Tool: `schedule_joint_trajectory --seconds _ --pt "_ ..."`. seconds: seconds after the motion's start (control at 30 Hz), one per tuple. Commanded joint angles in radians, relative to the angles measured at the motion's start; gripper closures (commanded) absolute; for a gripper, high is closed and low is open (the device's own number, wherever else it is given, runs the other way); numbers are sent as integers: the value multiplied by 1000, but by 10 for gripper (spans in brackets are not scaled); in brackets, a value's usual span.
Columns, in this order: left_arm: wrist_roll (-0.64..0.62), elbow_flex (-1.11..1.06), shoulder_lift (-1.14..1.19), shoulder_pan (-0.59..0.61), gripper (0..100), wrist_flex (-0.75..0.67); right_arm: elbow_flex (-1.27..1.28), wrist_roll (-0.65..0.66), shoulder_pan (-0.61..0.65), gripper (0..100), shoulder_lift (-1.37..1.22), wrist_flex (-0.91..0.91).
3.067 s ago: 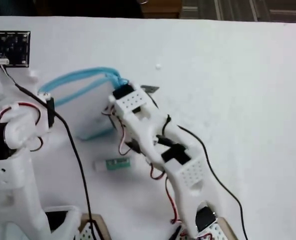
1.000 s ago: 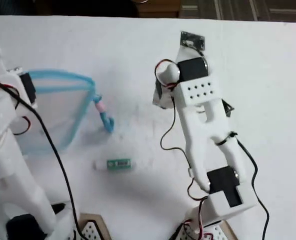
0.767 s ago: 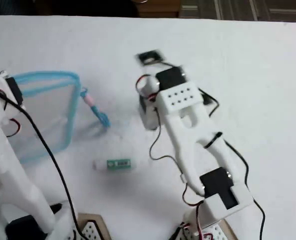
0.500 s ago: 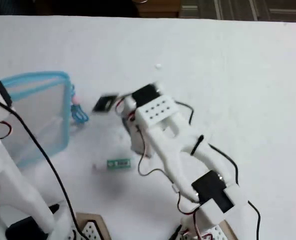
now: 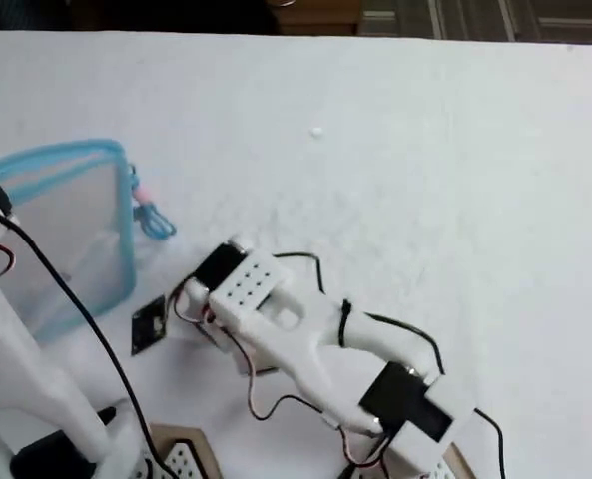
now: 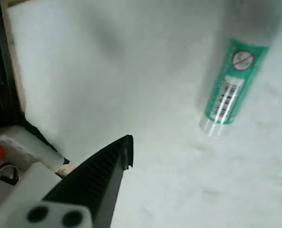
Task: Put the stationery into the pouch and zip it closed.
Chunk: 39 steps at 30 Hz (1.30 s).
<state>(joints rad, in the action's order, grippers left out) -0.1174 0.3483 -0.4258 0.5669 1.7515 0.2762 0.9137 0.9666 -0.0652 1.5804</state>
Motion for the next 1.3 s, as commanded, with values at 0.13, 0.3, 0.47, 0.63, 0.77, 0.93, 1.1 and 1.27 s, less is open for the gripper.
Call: schedule_joint_trajectory --seconds 0.13,0.3,0.47,0.63,0.77,0.93,1.1,1.27 --pt "-9 -5 7 -1 977 6 -28 -41 16 458 -101 -133" --pt "-9 -5 7 -1 977 6 -107 -43 18 524 -228 -136" --pt "-9 -5 8 -1 977 6 -206 -46 16 503 -282 -136" --pt "-9 -5 8 -1 977 6 -259 -115 19 505 -328 -177" --pt "-9 -5 8 -1 977 6 -278 -173 39 505 -351 -217" --pt "-9 -5 8 -1 977 6 -281 -239 53 505 -381 -260" --pt "-9 -6 8 -1 977 6 -281 -258 53 505 -412 -278" --pt "-9 -6 5 -1 977 6 -281 -259 53 505 -444 -291"
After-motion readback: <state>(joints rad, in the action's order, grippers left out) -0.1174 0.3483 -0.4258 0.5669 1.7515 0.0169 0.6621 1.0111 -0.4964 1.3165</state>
